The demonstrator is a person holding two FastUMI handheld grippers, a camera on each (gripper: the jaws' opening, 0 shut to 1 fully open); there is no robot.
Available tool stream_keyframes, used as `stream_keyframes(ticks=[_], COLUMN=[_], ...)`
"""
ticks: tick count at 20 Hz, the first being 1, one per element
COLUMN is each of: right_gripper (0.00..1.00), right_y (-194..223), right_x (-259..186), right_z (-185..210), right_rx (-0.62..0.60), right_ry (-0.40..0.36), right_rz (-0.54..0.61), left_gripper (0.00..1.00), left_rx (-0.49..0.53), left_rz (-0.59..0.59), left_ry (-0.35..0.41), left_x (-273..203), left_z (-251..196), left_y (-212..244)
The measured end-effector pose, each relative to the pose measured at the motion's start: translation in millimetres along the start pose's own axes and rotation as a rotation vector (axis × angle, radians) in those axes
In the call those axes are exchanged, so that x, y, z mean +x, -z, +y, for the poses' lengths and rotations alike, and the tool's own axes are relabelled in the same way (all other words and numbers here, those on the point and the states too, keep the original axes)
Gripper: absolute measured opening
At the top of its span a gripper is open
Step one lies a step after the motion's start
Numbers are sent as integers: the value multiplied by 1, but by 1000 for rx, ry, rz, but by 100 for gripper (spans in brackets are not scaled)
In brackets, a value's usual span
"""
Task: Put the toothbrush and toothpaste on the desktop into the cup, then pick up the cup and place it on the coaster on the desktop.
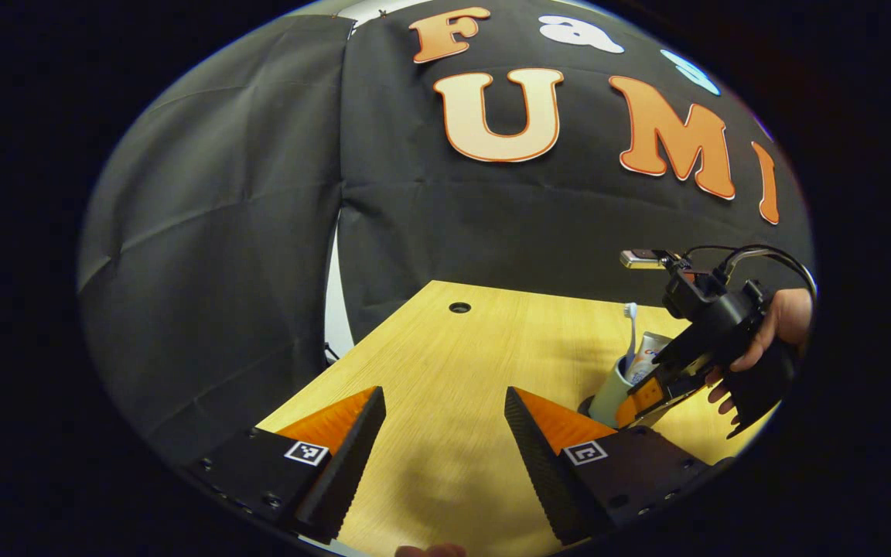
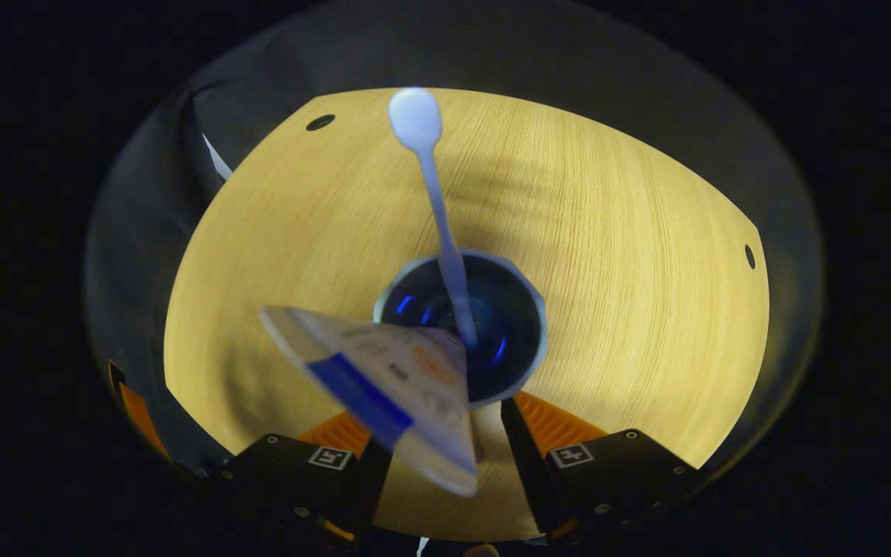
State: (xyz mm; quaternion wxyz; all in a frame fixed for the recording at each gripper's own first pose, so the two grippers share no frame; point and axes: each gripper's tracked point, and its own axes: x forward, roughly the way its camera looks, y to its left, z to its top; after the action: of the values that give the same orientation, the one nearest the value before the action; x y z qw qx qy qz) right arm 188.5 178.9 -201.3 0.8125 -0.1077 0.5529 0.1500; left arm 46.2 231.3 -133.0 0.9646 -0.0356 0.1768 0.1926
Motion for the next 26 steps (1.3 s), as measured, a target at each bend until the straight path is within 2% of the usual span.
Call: stream_keyframes(ticks=[1,3,7,8,9,15,21,26], right_gripper=[84,90,94,99,94,95,95,94], right_y=[0,0,1,1,-1,-2,5,12], right_x=[-10,-32,-87,-101,-117,-186,-220,-251], right_z=[-2,-8,-39,-50,-64,-149,-183,-192], right_rx=[13,57,152,173,190,233,229,216], right_ry=[-3,-17,-25,-16,0,155,255,301], right_rz=[-18,-57,-176,-224,-277,-611,-871,-1025], left_gripper=[94,94,94,94,94,94,94,94], left_rx=[5,21,39,38,37,43,30,29], left_rz=[-4,-18,-50,-56,-65,-158,-213,-228], left_ry=[16,56,164,198,232,380,420,396], left_x=[-2,-2,-6,-12,-17,-61,-92,-106], left_z=[-9,-27,-79,-94,-108,-187,-224,-233], left_y=[-5,-13,-37,-45,-54,-113,-135,-134])
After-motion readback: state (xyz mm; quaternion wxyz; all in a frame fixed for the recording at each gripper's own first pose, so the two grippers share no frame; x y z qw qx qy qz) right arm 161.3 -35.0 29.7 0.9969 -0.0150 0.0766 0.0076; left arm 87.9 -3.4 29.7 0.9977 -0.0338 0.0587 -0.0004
